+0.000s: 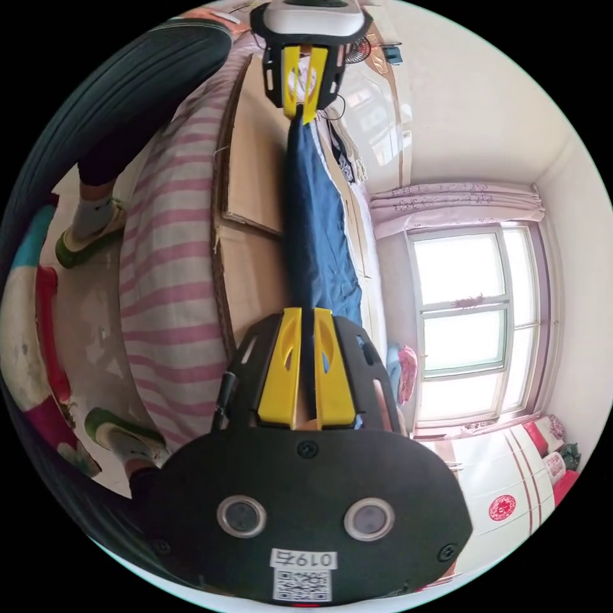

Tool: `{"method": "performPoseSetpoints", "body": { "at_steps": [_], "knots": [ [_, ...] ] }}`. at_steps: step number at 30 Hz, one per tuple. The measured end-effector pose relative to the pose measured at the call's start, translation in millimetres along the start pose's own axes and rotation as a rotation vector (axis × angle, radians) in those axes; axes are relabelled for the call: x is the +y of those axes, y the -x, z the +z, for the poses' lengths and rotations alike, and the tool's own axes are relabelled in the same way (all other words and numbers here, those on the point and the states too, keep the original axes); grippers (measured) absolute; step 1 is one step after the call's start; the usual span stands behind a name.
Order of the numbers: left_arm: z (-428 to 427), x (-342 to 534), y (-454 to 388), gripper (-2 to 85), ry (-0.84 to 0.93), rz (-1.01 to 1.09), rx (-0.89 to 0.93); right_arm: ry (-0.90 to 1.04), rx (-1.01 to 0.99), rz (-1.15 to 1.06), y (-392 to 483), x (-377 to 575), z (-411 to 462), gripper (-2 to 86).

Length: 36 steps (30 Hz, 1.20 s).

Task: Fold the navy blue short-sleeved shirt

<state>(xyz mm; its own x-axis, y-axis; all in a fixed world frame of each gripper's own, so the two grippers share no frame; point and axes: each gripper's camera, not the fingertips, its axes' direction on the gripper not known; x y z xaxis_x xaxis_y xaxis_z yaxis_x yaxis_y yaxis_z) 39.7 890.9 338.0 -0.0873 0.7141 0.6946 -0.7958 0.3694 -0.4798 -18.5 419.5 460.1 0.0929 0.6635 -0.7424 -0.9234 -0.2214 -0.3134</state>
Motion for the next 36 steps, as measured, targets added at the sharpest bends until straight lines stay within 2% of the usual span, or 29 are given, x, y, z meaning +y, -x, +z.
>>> {"method": "performPoseSetpoints", "body": {
  "at_steps": [2,6,13,16,21,26,31,36],
  "knots": [
    [0.7,3.4,2.9,0.8,0.009,0.029,-0.031,-0.002,0.001,-0.030,7.1,4.4,6.9,2.1],
    [12.6,4.4,-9.0,0.7,0.004,0.073,0.030,-0.005,0.002,-0.064,17.3,11.4,17.4,1.0],
    [17.6,15.1,8.4,0.7,0.007,0.006,0.093,-0.019,-0.026,-0.079,22.5,27.8,34.4,-0.1],
    [17.5,10.5,-5.3,0.8,0.026,0.098,0.029,-0.015,0.034,-0.122,38.8,33.6,42.8,-0.1],
    [19.0,19.0,11.6,1.2,-0.011,-0.037,0.138,-0.023,-0.015,-0.071,29.1,46.2,50.8,0.0],
    [17.1,15.6,-5.4,1.5,-0.001,0.063,0.059,-0.028,-0.009,-0.086,32.9,59.8,60.7,0.1],
    [17.6,20.6,12.4,2.1,-0.031,-0.052,0.155,-0.029,0.008,-0.070,30.4,67.2,66.5,0.4],
    [6.5,17.8,11.3,5.8,-0.020,-0.110,0.131,-0.028,0.021,-0.056,24.3,74.2,70.3,0.8]
  ]
}}
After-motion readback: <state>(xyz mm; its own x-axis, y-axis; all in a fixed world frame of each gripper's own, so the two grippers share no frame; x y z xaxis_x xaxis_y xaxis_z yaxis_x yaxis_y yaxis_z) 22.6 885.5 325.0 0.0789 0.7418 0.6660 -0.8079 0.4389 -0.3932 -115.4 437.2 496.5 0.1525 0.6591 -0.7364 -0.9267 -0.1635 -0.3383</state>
